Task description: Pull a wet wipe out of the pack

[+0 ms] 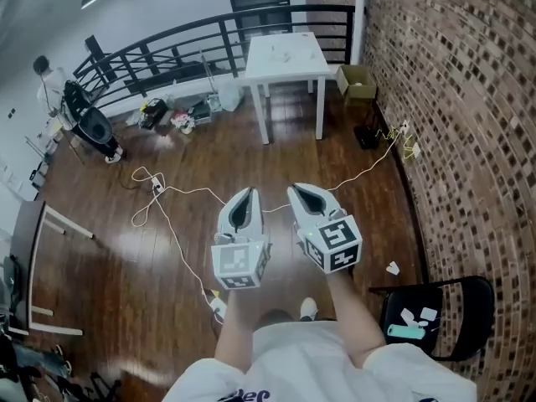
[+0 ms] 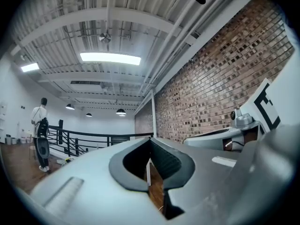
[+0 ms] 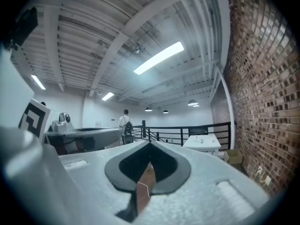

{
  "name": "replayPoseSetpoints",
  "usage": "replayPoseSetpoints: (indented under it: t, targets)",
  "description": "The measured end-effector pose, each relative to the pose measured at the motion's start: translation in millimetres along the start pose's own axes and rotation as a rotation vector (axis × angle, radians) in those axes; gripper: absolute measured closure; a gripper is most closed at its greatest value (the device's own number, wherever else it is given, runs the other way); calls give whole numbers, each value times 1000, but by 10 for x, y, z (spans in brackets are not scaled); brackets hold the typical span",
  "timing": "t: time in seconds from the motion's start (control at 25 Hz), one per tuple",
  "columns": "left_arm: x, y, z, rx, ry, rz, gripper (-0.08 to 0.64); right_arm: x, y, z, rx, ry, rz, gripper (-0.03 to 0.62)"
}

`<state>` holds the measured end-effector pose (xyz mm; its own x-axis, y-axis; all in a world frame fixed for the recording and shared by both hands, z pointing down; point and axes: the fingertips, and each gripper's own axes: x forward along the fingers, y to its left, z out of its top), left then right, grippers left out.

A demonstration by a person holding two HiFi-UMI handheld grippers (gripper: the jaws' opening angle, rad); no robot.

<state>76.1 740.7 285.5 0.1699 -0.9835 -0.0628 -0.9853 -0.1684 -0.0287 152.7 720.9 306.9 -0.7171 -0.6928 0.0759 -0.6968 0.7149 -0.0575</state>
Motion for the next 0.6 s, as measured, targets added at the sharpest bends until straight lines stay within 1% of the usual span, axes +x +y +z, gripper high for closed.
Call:
replayPoseSetpoints:
  t: [0.12,0.2,0.32,0.44,0.52,0.6]
  targets:
    - [309,-17,-186,-2,42,-4,543,156,-357,-318,67,75,-24,603]
    - [483,0,-284,-7,59,-13,543,258,-510,-422,83,93,-30,603]
    - [817,89,-398,-23,66,-27,543,498,-748,-440,91,85,-49,603]
    - [1256,152,-603,-45,83,-47,543,776,-1017,-543,81,115,-65,603]
    - [1598,209,-711,-47,100,-82,543,1051,-1211,-609,84,137,-81,603]
    - [1957,347,-652,-43,85,-117,543,1430,-1398,-546,88,131,-96,603]
